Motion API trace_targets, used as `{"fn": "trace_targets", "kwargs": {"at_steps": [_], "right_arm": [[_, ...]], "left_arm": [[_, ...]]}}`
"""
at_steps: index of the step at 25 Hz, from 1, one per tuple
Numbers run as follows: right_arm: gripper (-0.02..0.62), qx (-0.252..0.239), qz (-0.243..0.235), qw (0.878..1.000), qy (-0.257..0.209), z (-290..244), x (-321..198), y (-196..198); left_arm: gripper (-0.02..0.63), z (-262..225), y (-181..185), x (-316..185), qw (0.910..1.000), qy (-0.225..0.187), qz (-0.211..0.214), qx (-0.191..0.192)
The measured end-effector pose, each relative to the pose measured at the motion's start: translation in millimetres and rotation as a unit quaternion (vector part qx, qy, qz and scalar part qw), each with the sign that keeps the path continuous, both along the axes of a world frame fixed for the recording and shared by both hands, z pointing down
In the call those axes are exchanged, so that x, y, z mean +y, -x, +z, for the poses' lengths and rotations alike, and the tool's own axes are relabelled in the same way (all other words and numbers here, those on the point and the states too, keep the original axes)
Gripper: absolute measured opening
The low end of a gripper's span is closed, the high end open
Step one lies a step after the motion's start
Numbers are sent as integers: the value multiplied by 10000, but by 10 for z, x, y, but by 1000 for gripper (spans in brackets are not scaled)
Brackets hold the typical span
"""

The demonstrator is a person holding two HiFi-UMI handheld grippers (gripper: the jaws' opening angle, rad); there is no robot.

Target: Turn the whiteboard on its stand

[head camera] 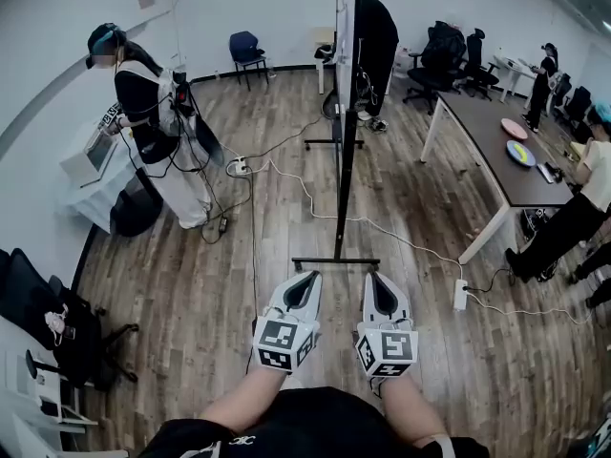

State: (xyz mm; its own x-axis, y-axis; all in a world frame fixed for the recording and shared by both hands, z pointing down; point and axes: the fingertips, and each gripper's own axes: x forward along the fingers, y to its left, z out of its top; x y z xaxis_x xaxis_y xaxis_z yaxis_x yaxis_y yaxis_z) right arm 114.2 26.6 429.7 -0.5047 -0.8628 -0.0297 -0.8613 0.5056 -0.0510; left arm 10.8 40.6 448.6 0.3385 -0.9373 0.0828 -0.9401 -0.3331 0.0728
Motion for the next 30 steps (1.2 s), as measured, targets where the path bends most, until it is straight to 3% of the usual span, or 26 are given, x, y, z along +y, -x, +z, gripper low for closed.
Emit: {"fn": "trace_targets", "kwargs": {"at_steps": [12, 30], "right_arm": [[6, 130, 37, 9999, 75, 63, 90, 303], [6, 450, 147, 9989, -16, 84, -29, 1161]], "left_arm": [[9, 40, 225, 40, 9997, 15, 176, 142], [9, 153, 1069, -48, 9988, -23, 346, 356]]}}
